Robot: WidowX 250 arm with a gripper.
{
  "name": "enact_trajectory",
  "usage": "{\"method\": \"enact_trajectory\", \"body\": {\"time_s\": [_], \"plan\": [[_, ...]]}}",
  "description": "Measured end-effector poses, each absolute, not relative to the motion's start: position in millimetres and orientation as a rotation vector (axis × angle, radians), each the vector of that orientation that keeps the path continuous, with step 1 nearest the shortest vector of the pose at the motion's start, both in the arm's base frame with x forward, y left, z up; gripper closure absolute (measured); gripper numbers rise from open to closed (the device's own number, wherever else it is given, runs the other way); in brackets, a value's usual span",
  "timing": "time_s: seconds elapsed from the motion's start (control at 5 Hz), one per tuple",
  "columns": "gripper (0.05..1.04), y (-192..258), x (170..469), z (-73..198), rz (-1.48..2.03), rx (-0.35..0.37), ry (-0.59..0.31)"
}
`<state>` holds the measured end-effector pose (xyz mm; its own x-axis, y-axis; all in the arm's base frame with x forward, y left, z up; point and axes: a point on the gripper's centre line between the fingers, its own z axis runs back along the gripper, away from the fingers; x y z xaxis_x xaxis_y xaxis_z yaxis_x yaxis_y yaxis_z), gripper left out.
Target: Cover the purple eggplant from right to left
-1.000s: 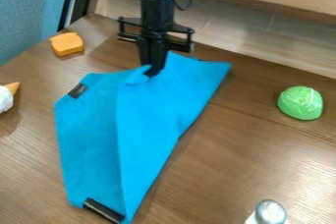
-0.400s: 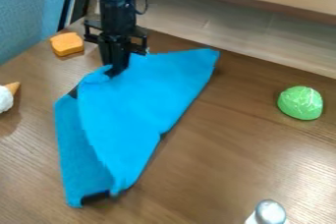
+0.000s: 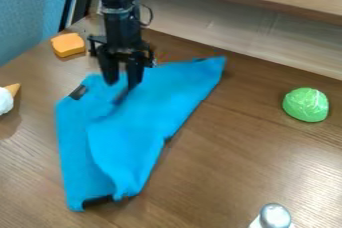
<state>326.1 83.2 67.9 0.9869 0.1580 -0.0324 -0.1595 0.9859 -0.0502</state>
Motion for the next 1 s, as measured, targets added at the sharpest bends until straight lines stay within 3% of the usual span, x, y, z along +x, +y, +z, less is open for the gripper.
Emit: {"method": "enact_trajectory", "body": {"time_s": [0.2,0.4,0.8,1.0], "plan": [[0.115,81.7,325.0,81.7,0.194,-0.053,-0.008],[0.081,78.9,323.4,91.1,0.230,-0.055,-0.025],[0.084,21.3,346.0,105.4,0.198,-0.090,-0.070],[0.084,2.7,351.7,113.8,0.156,-0.051,-0.122]]}}
